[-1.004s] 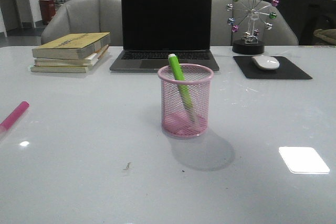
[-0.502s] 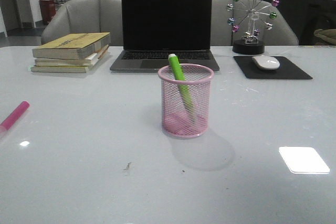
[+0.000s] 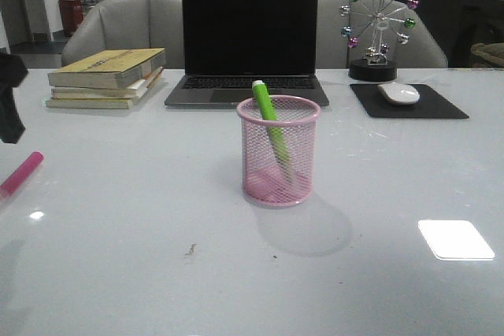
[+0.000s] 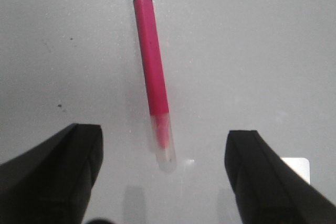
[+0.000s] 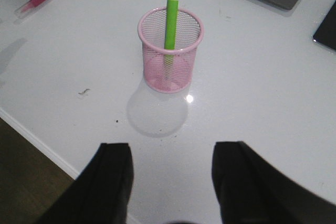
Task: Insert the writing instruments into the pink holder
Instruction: 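Lower the left gripper onto the pink marker and grasp it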
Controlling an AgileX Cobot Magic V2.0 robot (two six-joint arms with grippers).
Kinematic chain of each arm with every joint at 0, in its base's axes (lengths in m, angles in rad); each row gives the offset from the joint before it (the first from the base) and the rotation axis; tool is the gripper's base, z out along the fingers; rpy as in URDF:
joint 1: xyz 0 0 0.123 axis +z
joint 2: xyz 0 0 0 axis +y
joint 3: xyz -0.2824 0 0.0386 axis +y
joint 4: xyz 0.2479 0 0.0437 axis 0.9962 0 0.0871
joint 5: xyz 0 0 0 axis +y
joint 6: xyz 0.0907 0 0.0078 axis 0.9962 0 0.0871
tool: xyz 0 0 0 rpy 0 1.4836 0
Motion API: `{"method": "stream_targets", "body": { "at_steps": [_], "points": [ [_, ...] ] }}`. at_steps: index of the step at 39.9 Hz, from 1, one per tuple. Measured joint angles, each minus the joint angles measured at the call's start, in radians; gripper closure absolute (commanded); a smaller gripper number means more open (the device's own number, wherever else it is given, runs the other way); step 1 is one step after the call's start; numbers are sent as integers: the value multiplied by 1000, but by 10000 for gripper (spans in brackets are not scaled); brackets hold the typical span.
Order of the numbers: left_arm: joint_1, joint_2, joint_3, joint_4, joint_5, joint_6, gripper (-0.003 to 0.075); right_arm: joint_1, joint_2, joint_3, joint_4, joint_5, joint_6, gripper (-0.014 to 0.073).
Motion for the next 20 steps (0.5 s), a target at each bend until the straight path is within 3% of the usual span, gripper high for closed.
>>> {"method": "stream_targets", "body": {
  "at_steps": [11,20],
  "points": [
    [2,282,-196,22,28,0,180,0,0,0,2,0,0,132],
    [2,389,-308,24,30,0,181,0,0,0,2,0,2,132]
  ]
}}
